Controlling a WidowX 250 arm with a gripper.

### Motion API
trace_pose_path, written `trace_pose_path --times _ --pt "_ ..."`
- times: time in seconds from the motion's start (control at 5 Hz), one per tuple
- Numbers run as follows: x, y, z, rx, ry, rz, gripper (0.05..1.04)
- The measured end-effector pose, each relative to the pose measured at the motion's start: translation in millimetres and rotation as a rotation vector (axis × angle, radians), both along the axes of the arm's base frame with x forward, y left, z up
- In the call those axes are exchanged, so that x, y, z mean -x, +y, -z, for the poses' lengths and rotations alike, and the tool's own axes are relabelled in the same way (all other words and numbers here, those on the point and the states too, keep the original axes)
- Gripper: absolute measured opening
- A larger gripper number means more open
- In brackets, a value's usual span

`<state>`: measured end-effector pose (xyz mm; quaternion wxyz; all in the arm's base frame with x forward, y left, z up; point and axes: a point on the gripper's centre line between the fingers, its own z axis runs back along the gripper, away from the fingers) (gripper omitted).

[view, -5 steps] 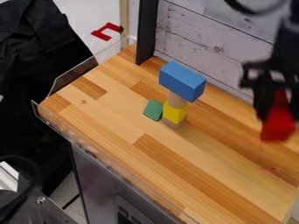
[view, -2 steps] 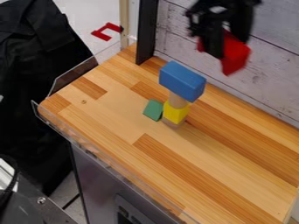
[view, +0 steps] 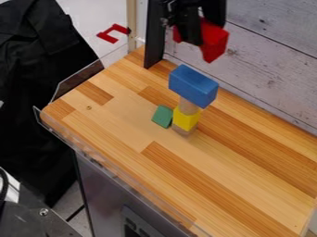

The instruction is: Place the red rectangular block on top of the arch

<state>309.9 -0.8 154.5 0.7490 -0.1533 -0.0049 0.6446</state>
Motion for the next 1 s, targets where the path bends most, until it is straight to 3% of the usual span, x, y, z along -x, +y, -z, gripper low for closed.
trace_pose_path --times 0.4,0.6,1.0 --pt "6 5 8.5 -0.015 0.042 -0.059 0.561" --pt "12 0 18.6 0.002 0.070 -0.087 0.561" --pt "14 -6 20.7 0.033 0.082 -0.110 0.561"
